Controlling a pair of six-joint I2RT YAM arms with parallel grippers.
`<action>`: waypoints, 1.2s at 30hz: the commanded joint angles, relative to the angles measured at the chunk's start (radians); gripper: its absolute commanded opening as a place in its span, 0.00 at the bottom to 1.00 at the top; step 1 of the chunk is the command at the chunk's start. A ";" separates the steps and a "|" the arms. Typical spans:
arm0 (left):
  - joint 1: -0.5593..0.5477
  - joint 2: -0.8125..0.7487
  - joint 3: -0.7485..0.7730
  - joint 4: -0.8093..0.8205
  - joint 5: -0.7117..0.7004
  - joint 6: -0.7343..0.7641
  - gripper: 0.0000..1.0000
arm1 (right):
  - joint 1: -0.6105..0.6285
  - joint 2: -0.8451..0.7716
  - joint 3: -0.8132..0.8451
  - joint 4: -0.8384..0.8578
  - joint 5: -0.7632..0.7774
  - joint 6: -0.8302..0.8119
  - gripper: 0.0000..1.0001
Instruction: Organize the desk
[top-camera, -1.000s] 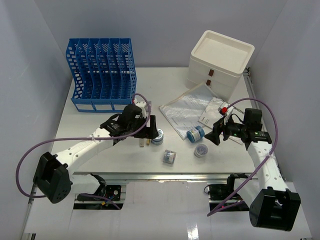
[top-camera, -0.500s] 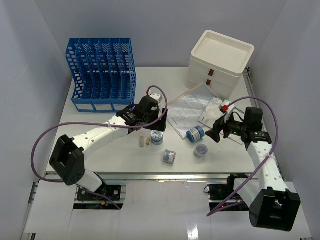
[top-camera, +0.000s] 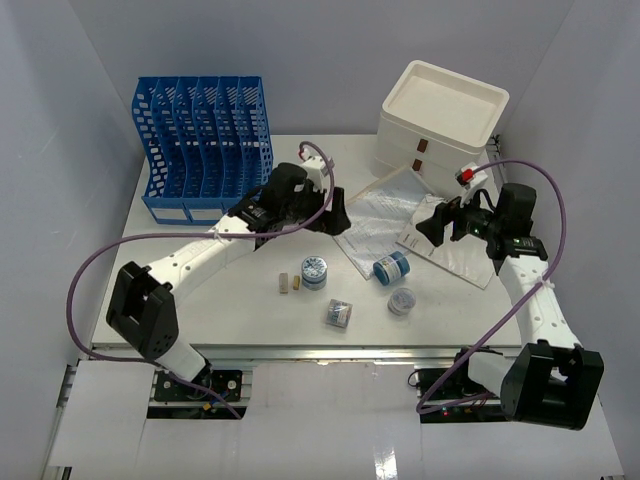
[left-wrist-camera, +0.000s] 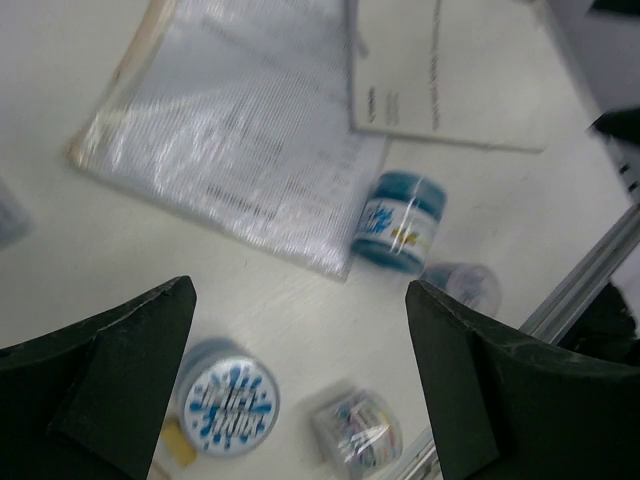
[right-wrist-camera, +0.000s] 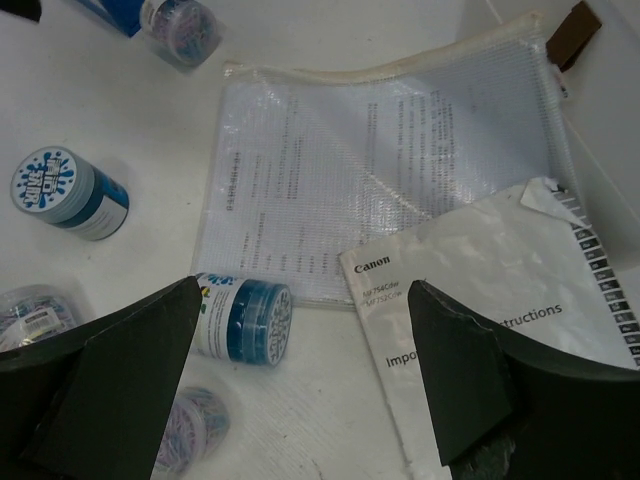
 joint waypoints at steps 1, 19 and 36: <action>0.009 0.149 0.187 0.291 0.238 -0.021 0.97 | -0.097 -0.003 -0.066 0.087 -0.163 0.031 0.93; -0.032 0.809 0.777 0.650 0.091 -0.105 0.85 | -0.226 -0.041 -0.112 0.131 -0.293 0.075 0.98; 0.139 0.939 0.782 0.575 0.484 0.270 0.85 | -0.185 -0.029 -0.107 0.128 -0.293 0.046 0.98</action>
